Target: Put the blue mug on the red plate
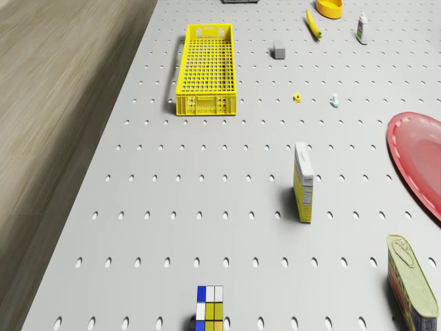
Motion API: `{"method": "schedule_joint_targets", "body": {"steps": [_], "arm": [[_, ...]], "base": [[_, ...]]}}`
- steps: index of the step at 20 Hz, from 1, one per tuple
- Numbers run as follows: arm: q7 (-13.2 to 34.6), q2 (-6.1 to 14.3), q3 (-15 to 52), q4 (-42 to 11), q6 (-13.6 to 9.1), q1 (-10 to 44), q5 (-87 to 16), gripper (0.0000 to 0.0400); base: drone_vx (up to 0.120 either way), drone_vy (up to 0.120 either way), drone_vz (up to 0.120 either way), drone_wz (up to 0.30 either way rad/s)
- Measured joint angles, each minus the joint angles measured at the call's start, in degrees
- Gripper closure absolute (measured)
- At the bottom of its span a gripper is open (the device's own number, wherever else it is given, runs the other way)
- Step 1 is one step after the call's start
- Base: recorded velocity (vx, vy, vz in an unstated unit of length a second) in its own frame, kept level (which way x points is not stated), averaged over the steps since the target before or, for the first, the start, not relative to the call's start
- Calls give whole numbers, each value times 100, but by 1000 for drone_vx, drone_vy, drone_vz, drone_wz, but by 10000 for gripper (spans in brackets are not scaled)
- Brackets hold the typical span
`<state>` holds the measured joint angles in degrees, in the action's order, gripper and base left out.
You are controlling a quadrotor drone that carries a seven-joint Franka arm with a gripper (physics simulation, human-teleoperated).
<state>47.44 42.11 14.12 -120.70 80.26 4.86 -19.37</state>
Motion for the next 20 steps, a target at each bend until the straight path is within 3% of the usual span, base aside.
{"method": "schedule_joint_targets", "body": {"steps": [5,10,15,20], "arm": [[403,197,1469,-848,111,526,-2216,0],[1361,589,3262,-2622,92,1525,-5400,0],[2609,980,4538,-3947,-471,3032,-7918,0],[3458,1320,5217,-4389,-1050,4276,-9017,0]], "base": [[32,0,-120,0],[0,0,-120,0],[0,0,-120,0],[-48,0,-120,0]]}}
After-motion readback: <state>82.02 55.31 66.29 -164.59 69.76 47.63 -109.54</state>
